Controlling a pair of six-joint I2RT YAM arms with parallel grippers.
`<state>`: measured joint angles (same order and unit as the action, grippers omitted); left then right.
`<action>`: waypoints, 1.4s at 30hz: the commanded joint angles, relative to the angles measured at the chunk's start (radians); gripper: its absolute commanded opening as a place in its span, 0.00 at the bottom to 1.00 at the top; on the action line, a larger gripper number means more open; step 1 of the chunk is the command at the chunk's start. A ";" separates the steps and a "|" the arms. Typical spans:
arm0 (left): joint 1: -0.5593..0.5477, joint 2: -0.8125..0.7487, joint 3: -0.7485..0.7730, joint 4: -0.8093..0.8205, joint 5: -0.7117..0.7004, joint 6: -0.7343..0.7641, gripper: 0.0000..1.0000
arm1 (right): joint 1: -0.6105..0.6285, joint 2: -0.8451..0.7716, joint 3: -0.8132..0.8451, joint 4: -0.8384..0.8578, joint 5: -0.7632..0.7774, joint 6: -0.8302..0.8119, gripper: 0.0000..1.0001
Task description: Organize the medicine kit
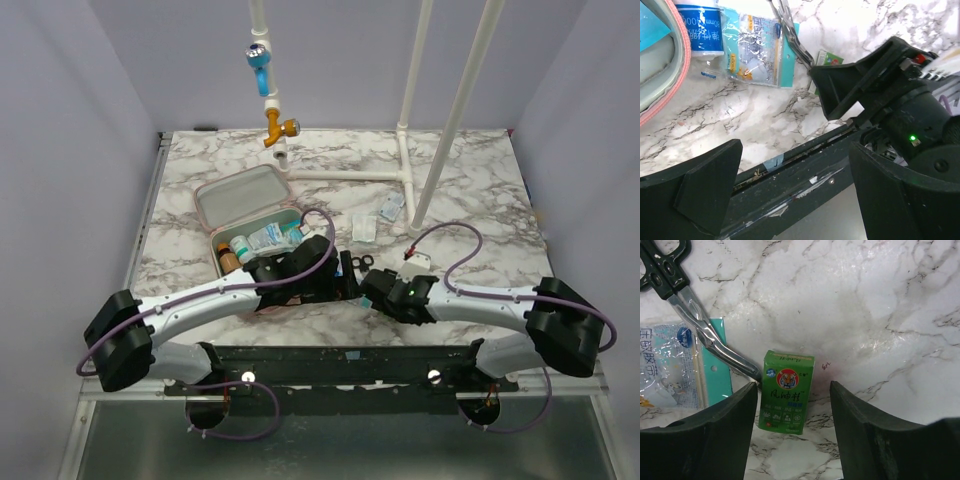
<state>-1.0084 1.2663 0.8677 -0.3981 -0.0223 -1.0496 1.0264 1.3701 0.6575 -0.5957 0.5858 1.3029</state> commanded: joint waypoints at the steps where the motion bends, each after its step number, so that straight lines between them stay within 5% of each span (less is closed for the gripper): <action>1: -0.004 0.064 0.036 -0.002 0.021 -0.034 0.91 | -0.002 -0.024 -0.031 0.020 0.037 0.048 0.60; 11: -0.004 0.245 0.142 -0.070 0.050 -0.054 0.91 | -0.002 -0.165 -0.073 -0.032 0.082 0.064 0.29; 30: 0.088 0.397 0.137 -0.013 0.121 -0.206 0.90 | -0.002 -0.334 -0.064 -0.103 0.114 0.018 0.29; 42: 0.096 0.394 0.165 -0.188 -0.058 -0.286 0.88 | -0.001 -0.379 -0.071 -0.085 0.125 -0.009 0.30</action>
<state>-0.9249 1.6539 1.0523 -0.4305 0.0525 -1.2697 1.0264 1.0130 0.5911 -0.6819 0.6552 1.3033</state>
